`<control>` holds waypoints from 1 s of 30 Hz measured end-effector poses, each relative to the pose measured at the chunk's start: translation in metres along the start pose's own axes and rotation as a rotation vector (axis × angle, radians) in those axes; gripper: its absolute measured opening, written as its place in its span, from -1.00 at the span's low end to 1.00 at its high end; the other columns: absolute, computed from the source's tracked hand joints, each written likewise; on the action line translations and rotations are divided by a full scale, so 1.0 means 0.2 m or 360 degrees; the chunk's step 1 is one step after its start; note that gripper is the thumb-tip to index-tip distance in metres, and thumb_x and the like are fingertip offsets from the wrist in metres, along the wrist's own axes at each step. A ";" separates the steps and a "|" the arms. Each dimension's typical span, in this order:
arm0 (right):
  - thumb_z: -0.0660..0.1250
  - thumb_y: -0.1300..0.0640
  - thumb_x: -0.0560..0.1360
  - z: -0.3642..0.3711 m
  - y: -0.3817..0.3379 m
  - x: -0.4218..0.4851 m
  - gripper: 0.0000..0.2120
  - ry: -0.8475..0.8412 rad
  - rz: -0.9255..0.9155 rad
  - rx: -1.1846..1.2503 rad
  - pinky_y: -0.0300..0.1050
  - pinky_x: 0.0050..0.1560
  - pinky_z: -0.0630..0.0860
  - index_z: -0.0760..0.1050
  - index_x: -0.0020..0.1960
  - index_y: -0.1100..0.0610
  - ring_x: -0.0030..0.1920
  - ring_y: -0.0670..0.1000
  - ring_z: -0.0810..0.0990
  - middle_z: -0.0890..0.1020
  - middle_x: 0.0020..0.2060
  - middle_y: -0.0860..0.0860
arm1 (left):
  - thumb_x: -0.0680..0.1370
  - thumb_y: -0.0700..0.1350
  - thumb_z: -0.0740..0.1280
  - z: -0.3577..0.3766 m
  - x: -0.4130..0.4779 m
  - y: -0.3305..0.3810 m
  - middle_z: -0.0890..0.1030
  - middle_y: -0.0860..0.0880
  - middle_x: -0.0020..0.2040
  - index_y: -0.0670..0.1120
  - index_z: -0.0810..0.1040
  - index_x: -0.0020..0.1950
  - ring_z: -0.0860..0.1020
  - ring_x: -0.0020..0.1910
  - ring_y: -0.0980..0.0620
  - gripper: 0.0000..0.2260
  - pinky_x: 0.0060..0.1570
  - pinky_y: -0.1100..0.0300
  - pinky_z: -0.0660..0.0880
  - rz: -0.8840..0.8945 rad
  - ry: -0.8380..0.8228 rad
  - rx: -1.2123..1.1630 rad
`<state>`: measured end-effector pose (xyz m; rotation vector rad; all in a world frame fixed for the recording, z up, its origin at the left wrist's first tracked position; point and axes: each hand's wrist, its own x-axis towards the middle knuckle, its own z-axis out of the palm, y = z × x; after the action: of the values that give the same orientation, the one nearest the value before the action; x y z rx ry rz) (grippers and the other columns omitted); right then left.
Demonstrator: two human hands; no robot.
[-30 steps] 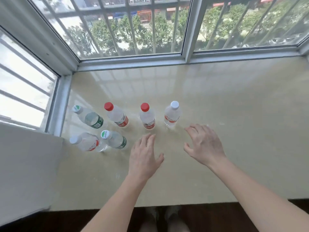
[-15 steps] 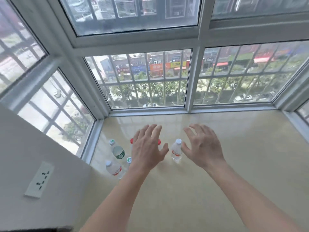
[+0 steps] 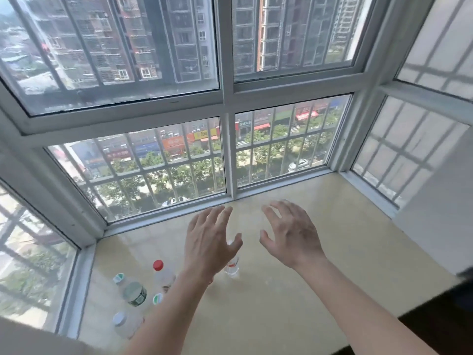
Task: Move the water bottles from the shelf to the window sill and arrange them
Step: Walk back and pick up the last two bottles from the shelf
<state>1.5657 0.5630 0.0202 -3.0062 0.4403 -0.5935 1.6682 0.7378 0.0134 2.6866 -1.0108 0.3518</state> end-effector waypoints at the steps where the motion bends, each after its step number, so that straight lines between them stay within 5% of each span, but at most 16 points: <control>1: 0.37 -0.08 0.38 -0.02 0.03 -0.04 -0.54 0.0009 0.0089 -0.0038 0.06 0.27 0.49 0.56 0.22 0.09 0.23 0.15 0.54 0.60 0.16 0.07 | 0.46 0.29 0.13 0.01 0.02 0.04 0.53 0.06 0.32 0.04 0.41 0.44 0.46 0.34 -0.02 -0.39 0.33 0.03 0.38 0.0078 -0.0013 -0.0028; 9: 0.35 -0.09 0.39 -0.22 0.24 -0.51 -0.54 0.0030 0.0748 -0.0277 0.07 0.24 0.51 0.57 0.21 0.13 0.19 0.15 0.57 0.61 0.14 0.08 | 0.44 0.29 0.13 0.08 0.07 0.34 0.54 0.06 0.32 0.04 0.43 0.42 0.47 0.33 -0.06 -0.39 0.31 -0.02 0.38 0.0598 -0.0149 -0.0251; 15: 0.10 -0.17 0.44 -0.42 0.31 -0.96 -0.43 0.0021 0.1156 -0.0440 0.09 0.32 0.44 0.51 0.31 0.10 0.24 0.13 0.51 0.58 0.19 0.05 | 0.47 0.27 0.24 0.12 0.02 0.72 0.52 0.04 0.35 0.03 0.40 0.45 0.43 0.37 -0.07 -0.40 0.32 -0.01 0.35 0.1008 -0.0197 -0.0403; 22: 0.35 -0.05 0.44 -0.57 0.41 -1.38 -0.57 0.0154 0.1496 -0.0608 0.08 0.24 0.50 0.55 0.24 0.13 0.22 0.13 0.54 0.59 0.12 0.07 | 0.50 0.25 0.27 0.15 -0.12 1.15 0.47 0.03 0.41 0.03 0.36 0.48 0.38 0.41 -0.04 -0.40 0.35 0.01 0.31 0.1369 -0.0254 -0.0503; 30: 0.33 -0.02 0.44 -0.64 0.64 -1.68 -0.61 0.0216 0.1692 -0.0676 0.06 0.22 0.47 0.55 0.21 0.12 0.19 0.13 0.54 0.59 0.11 0.07 | 0.49 0.21 0.31 0.25 -0.19 1.61 0.50 0.00 0.38 0.01 0.40 0.44 0.41 0.38 -0.09 -0.43 0.29 -0.05 0.35 0.1596 -0.0305 -0.0541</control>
<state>1.1845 0.5368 0.0022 -2.4478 2.1563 -0.6093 1.4317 0.5120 0.0020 1.7559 -2.1883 0.0651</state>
